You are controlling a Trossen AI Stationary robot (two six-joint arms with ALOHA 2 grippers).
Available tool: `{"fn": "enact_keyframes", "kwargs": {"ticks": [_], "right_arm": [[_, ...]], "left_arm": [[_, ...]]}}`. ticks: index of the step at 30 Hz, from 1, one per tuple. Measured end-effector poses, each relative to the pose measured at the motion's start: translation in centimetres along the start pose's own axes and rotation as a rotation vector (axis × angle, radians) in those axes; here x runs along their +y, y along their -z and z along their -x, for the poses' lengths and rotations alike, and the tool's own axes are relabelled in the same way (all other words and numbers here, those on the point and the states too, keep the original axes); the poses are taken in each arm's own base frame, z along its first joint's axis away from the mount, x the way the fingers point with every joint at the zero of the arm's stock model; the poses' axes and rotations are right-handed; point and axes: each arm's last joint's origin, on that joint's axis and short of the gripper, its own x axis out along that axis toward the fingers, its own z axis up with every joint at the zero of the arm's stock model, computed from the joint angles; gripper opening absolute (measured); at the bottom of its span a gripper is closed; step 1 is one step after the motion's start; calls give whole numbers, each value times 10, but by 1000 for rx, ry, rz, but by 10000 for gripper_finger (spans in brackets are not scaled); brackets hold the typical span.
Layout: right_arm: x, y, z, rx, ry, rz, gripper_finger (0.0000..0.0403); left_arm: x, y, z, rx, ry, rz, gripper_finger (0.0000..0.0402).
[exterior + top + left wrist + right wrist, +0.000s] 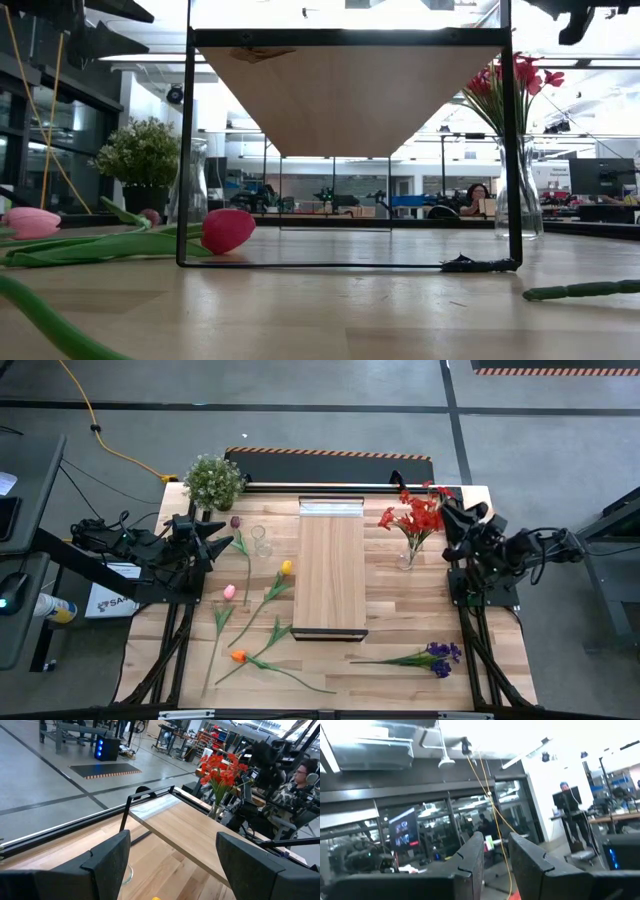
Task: Pick and place flowers into a vace then onto a shelf
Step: Put the violet flowers into the right transparent vase
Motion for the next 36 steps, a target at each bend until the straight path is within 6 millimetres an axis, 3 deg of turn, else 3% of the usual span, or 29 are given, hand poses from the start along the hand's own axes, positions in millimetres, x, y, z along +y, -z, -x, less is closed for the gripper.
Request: {"fn": "enact_keyframes", "kwargs": {"ticks": [16, 36], "right_arm": [[-3, -15, 1, -141, -22, 125, 83], [0, -3, 0, -28, -15, 207, 83]], "left_arm": [[0, 0, 0, -1, 1, 3, 326], [-5, -9, 0, -57, 55, 101, 326]]}}
